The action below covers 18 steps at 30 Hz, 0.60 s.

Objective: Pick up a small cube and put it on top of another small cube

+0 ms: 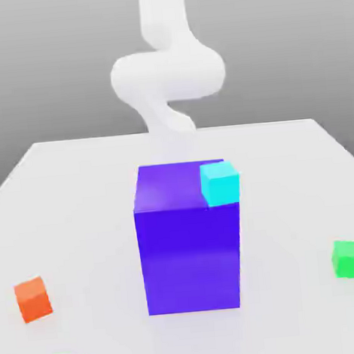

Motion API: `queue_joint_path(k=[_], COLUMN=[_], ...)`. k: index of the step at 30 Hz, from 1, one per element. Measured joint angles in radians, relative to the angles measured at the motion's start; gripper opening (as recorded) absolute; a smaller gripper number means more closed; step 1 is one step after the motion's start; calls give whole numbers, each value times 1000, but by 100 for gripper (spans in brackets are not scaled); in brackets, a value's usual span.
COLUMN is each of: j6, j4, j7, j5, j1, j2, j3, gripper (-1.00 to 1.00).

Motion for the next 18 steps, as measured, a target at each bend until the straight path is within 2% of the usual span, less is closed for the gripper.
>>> queue_joint_path(k=[11,18], j6=[102,165], j4=[20,33], j7=[-183,-308], j5=[107,187], j1=[46,25], j2=[404,659], j3=[-154,-205], gripper=[0,0])
